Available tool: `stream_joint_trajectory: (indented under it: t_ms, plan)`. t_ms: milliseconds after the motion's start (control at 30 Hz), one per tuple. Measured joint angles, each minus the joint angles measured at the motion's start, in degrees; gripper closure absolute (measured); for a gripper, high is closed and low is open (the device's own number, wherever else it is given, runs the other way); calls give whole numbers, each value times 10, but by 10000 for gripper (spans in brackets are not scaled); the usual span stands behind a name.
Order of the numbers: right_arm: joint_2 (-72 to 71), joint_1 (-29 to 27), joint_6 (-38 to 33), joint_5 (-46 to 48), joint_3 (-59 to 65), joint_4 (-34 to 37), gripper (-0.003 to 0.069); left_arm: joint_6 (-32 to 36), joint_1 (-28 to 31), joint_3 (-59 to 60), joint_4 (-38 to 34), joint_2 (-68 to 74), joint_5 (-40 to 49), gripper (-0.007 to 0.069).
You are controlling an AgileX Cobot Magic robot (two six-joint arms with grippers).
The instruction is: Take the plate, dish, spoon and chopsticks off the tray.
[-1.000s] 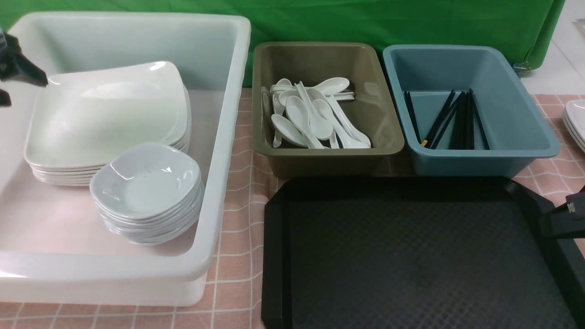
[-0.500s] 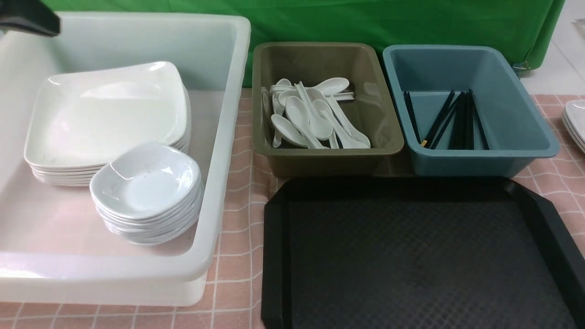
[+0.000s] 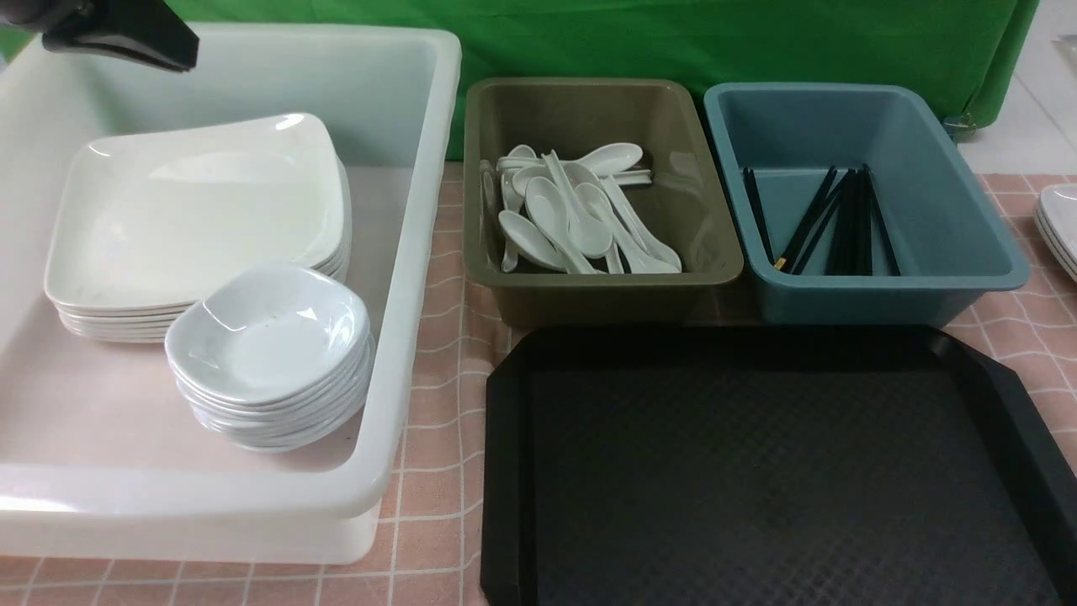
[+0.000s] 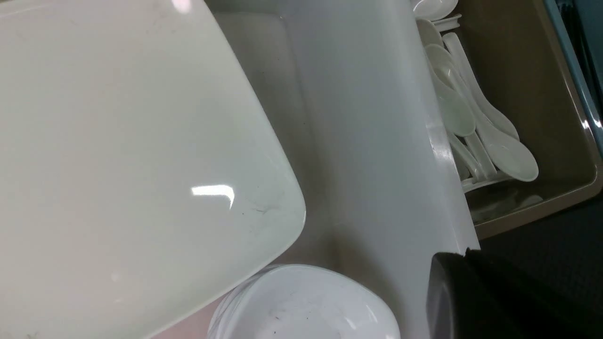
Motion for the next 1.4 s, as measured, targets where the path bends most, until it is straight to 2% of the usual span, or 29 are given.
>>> stream_joint_trajectory:
  t_ms: [633,700,900,1133,1400]
  plan:
    - [-3,0,-3,-9,23,8,610,0,0,0,0,0,0,627]
    - [-6,0,-3,-10,25,-15,608,1,0,0,0,0,0,627]
    - [-45,5,-3,-43,93,-228,596,9,0,0,-1,0,0,627]
    - [-132,32,-2,-65,230,-330,576,11,0,28,3,-20,-2,627]
    - [-159,43,0,-44,257,-362,558,9,0,126,39,-123,-1,627]
